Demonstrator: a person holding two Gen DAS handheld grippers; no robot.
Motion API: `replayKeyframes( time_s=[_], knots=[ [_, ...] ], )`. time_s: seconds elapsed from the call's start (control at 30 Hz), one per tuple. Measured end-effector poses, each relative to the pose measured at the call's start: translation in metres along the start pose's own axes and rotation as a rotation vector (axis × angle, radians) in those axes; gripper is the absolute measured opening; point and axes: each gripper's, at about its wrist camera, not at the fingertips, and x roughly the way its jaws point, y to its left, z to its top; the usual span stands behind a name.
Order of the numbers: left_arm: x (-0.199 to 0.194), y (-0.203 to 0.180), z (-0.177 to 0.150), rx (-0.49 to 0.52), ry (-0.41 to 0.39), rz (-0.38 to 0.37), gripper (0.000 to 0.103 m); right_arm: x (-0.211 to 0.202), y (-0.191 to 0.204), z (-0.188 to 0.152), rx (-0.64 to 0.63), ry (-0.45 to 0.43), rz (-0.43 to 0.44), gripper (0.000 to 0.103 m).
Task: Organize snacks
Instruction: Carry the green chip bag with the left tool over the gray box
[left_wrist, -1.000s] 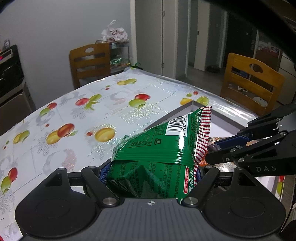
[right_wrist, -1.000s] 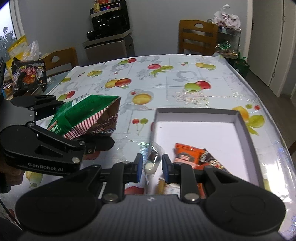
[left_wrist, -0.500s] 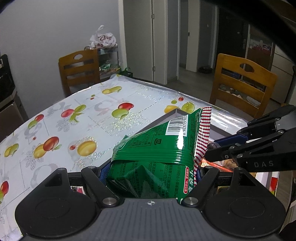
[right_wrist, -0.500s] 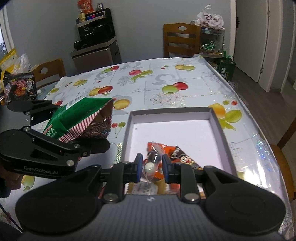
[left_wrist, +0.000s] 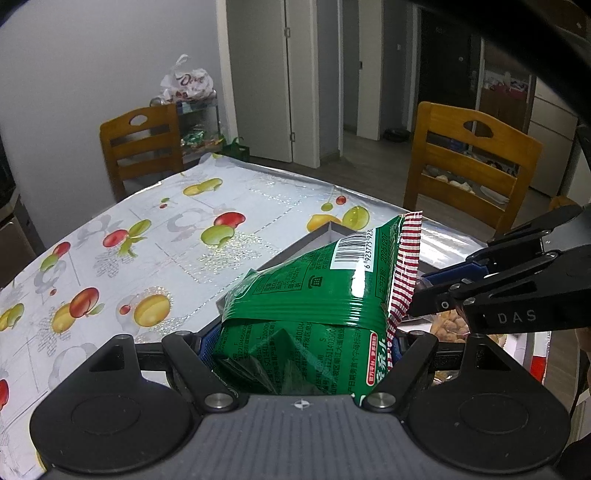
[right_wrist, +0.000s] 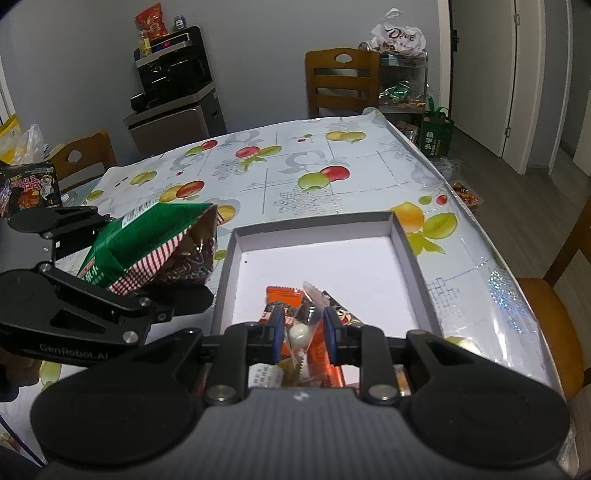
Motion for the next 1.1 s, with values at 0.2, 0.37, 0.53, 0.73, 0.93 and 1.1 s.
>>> replayKeyframes(
  time_s=[0.2,0.37,0.53,0.73,0.93,1.1],
  knots=[
    [0.006,-0.004,0.002,0.005,0.008,-0.015,0.079,0.001,-0.006,-0.001,0.012,0.008,-0.007,0.021],
    [0.013,-0.007,0.005,0.007,0.012,-0.035,0.079,0.002,-0.011,-0.002,0.015,0.019,-0.021,0.021],
    [0.021,-0.013,0.008,0.011,0.010,-0.054,0.079,0.001,-0.020,-0.003,0.024,0.029,-0.036,0.021],
    [0.029,-0.019,0.013,0.018,0.006,-0.073,0.079,0.001,-0.029,-0.002,0.022,0.034,-0.047,0.021],
    [0.035,-0.023,0.015,0.024,0.008,-0.088,0.079,0.003,-0.035,0.000,0.017,0.042,-0.048,0.021],
    [0.042,-0.025,0.015,0.022,0.033,-0.105,0.079,0.008,-0.039,-0.001,0.016,0.066,-0.043,0.021]
  ],
)
